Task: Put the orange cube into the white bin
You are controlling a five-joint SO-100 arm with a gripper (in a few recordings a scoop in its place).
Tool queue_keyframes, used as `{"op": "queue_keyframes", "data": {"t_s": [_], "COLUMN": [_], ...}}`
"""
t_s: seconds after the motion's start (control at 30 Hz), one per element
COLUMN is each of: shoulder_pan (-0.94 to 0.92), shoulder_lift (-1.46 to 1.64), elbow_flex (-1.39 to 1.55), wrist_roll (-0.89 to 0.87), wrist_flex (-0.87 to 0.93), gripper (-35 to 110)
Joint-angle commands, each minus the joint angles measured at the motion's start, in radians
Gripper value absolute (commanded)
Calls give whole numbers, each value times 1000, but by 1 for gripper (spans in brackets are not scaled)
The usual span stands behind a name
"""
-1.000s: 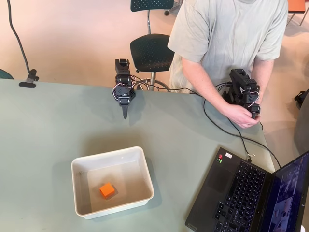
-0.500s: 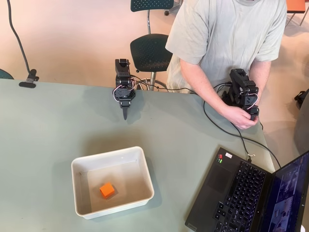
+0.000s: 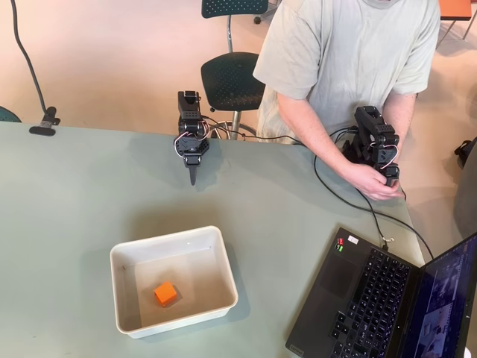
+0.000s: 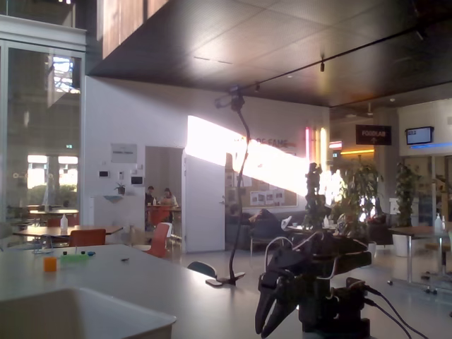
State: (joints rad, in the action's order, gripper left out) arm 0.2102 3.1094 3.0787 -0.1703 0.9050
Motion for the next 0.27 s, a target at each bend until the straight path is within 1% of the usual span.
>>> {"op": "queue_keyframes", "data": {"t_s": [0.0,0.13,0.23], "shoulder_pan": [-2,-2,-2], "shoulder_lift": [3,3,3], "elbow_flex": [-5,-5,-5], "wrist_roll": [-5,-5,-5], "wrist_flex": [-11,-9,-9], "gripper": [5,4,-1]}}
